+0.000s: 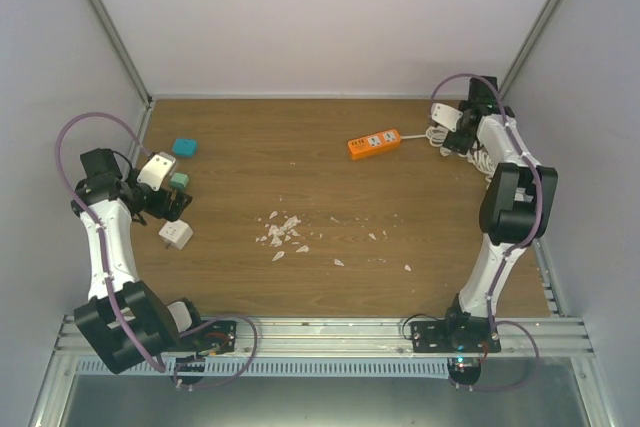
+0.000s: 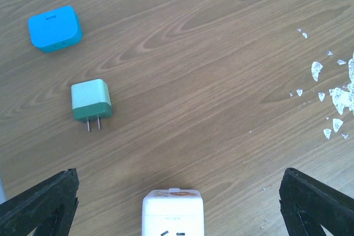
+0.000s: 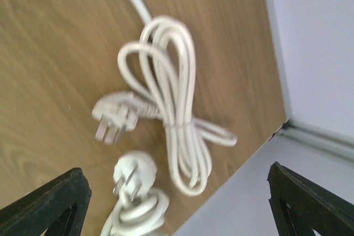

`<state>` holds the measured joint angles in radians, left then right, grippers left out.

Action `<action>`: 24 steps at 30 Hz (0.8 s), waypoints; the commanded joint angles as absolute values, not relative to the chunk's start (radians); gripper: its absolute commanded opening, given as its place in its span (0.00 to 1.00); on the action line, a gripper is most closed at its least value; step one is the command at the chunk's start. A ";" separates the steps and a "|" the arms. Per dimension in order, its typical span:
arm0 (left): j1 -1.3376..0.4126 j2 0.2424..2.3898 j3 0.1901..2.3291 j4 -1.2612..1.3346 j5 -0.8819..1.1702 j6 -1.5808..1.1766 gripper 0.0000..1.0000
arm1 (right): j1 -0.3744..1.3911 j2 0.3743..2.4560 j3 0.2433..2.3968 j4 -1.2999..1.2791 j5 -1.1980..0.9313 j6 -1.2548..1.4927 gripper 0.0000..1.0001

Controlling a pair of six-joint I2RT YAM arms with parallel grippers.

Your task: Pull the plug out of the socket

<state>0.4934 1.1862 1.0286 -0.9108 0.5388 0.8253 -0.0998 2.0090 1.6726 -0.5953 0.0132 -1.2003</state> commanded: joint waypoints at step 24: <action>0.485 1.130 1.017 -0.876 0.611 0.812 0.99 | -0.216 2.134 1.601 -0.562 0.096 -1.193 0.80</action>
<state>0.4923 1.1416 1.0096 -0.9012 0.5812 0.8215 -0.2134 2.1151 1.5986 -0.6140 0.0711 -1.1980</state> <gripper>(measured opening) 0.990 0.820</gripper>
